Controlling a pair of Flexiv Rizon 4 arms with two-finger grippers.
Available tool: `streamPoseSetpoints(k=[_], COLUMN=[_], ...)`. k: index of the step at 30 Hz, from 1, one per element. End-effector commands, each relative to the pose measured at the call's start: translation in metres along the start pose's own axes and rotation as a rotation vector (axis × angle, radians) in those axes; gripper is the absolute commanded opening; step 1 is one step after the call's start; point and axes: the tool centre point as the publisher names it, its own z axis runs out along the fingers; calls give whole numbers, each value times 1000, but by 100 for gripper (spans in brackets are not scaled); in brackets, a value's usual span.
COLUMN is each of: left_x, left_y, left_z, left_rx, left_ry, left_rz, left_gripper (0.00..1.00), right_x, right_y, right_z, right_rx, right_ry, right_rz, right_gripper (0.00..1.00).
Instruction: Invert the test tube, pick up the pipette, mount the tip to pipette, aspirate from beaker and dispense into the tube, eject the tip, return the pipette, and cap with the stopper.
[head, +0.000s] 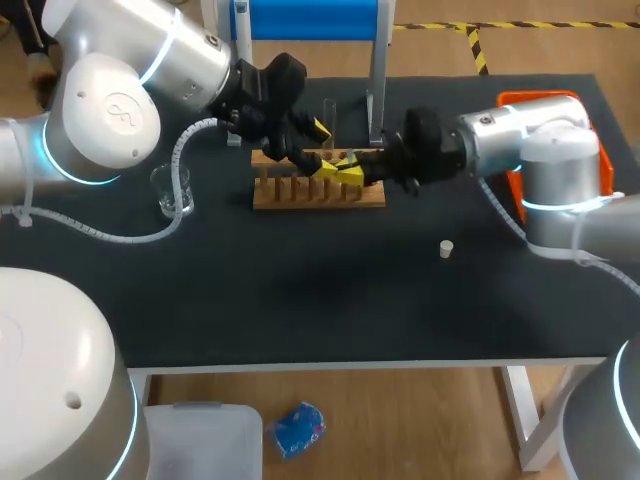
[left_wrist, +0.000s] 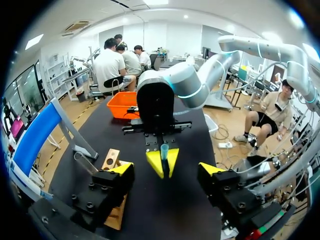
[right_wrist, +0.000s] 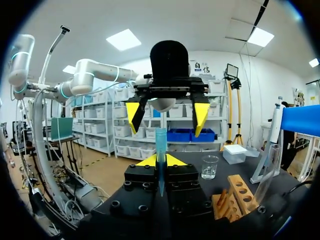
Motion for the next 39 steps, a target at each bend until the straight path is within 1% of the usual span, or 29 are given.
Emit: streamPoseSetpoints(k=[1,7,11,12,13,18,23,39], left_x=[1,1,1,1,1,1,1,1], left_y=[0,0,0,0,0,0,0,0], left_z=[-1,-1,-1,-1,-1,-1,-1,-1], left_rx=[0,0,0,0,0,0,0,0], left_ry=[0,0,0,0,0,0,0,0], left_rz=[0,0,0,0,0,0,0,0], left_gripper=[100,100,100,100,100,100,100,100], right_x=[15,26,31,32,33,33,33,33], right_y=[5,0,-9,-11,-13,-17,-19,-19], right_z=[-25,-47,-53,-53,-54,-56,-56,-56], right_rx=[8,-19,-6,-1,-19,-22,-23,-23], right_ry=[-14,-59,-104,-108,-110,-122,-141,-141], right_rz=[-13,-22,-21,-22,-14,-9,5,5], right_gripper=[0,0,0,0,0,0,0,0])
